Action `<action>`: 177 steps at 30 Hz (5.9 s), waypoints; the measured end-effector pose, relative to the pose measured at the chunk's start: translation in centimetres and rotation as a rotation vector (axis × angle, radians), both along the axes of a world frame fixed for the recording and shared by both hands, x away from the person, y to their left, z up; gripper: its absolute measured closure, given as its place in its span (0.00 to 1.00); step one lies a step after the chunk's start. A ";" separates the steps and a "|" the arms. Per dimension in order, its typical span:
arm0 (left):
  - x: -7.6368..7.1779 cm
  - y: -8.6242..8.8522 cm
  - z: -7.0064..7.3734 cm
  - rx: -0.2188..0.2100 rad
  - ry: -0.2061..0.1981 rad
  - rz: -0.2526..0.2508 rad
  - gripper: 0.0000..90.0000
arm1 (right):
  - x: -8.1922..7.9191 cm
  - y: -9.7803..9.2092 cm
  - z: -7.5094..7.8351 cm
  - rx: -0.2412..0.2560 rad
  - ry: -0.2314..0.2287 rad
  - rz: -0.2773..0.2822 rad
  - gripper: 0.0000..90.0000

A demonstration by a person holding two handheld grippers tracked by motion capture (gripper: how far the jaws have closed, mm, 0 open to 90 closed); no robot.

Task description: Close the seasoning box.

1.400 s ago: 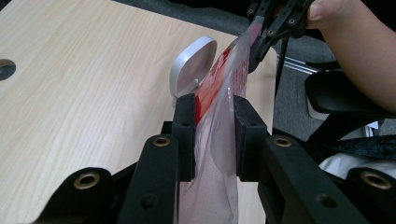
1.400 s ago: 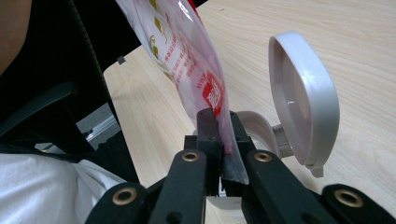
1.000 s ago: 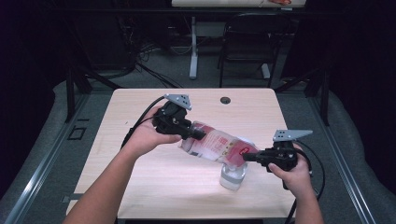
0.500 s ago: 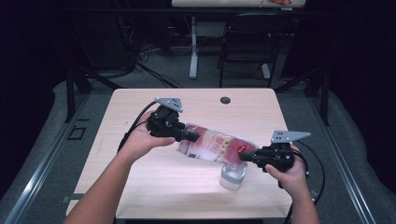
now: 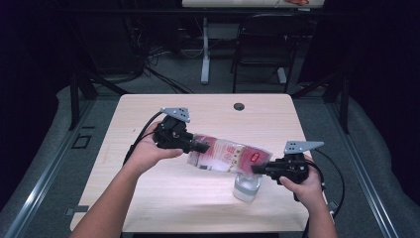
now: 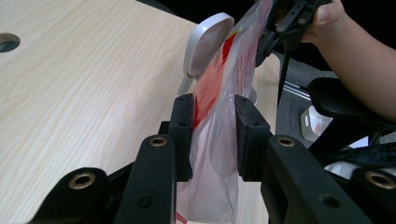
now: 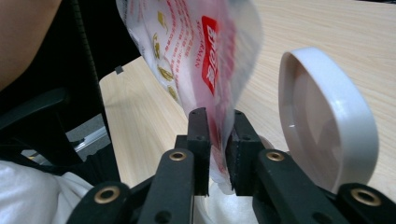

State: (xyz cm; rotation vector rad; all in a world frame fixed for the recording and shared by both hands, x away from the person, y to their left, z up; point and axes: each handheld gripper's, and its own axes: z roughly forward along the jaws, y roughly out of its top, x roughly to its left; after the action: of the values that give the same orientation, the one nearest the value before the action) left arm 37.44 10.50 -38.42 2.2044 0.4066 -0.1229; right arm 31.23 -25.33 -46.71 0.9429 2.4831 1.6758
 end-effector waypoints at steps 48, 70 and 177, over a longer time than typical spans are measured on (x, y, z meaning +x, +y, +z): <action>-1.5 4.3 -7.3 -0.089 0.049 0.037 0.75 | -1.6 3.0 3.0 -0.064 -0.130 -0.003 1.00; -2.4 6.3 -10.2 -0.108 0.040 0.086 0.69 | -0.2 6.1 4.6 -0.121 -0.143 0.050 1.00; -2.6 10.2 -13.4 -0.019 0.021 0.230 0.62 | 2.2 18.3 5.7 -0.280 -0.162 0.219 0.90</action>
State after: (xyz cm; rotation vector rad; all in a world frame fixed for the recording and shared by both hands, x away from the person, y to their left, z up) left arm 34.86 20.67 -51.81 2.1224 0.6638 -0.0253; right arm 33.40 -7.01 -40.97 0.5049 2.6911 1.3351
